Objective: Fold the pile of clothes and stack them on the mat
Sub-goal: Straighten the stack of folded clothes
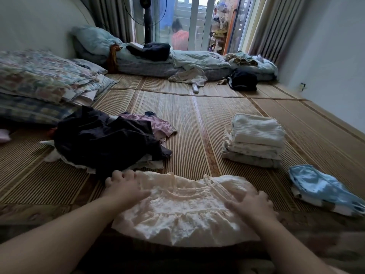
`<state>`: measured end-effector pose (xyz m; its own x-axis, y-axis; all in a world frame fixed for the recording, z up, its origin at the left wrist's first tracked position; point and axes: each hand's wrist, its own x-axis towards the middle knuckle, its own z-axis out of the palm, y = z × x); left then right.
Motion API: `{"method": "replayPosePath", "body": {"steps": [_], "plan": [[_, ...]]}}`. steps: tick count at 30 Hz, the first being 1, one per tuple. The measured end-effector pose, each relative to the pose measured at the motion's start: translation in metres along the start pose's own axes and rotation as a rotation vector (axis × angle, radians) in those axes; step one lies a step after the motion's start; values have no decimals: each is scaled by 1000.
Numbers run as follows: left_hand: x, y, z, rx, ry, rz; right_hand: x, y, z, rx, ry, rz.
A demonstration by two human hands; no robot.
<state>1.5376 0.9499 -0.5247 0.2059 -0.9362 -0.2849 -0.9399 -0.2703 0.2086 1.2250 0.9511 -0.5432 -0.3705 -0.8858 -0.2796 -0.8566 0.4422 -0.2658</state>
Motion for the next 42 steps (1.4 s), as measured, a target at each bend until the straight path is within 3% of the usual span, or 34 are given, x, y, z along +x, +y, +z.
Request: {"method": "replayPosePath", "body": {"steps": [3,6,9,14,16,18,23,26,29,32,36,38,40,42], "plan": [[14,1,4,-263,-48,-165,8,7,1,45,-42,134],[25,1,9,-397,-6,-37,17,10,-1,0,-53,-1],[32,7,11,-678,25,153,23,7,-7,71,-102,-165],[37,14,5,-1072,173,405,48,4,-33,128,23,-227],[40,14,6,-961,315,439,61,2,-42,149,60,-218],[46,11,13,-780,357,404,70,-1,-49,159,64,-202],[63,-2,34,-579,67,184,77,-17,-52,-47,18,-156],[66,-2,36,-568,23,150,64,-47,-51,-25,26,-172],[56,7,30,-629,-1,136,37,-88,-49,34,22,-270],[54,6,32,-844,-63,105,3,-134,-43,64,-63,-457],[52,1,30,-1269,-115,-70,-32,-180,-2,268,-415,-572],[51,-4,26,-1407,-145,-122,-41,-186,24,183,-530,-619],[49,-3,23,-1352,-196,-88,-47,-179,41,76,-603,-709],[48,0,22,-1036,-152,-7,-47,-166,44,145,-582,-793]]}}
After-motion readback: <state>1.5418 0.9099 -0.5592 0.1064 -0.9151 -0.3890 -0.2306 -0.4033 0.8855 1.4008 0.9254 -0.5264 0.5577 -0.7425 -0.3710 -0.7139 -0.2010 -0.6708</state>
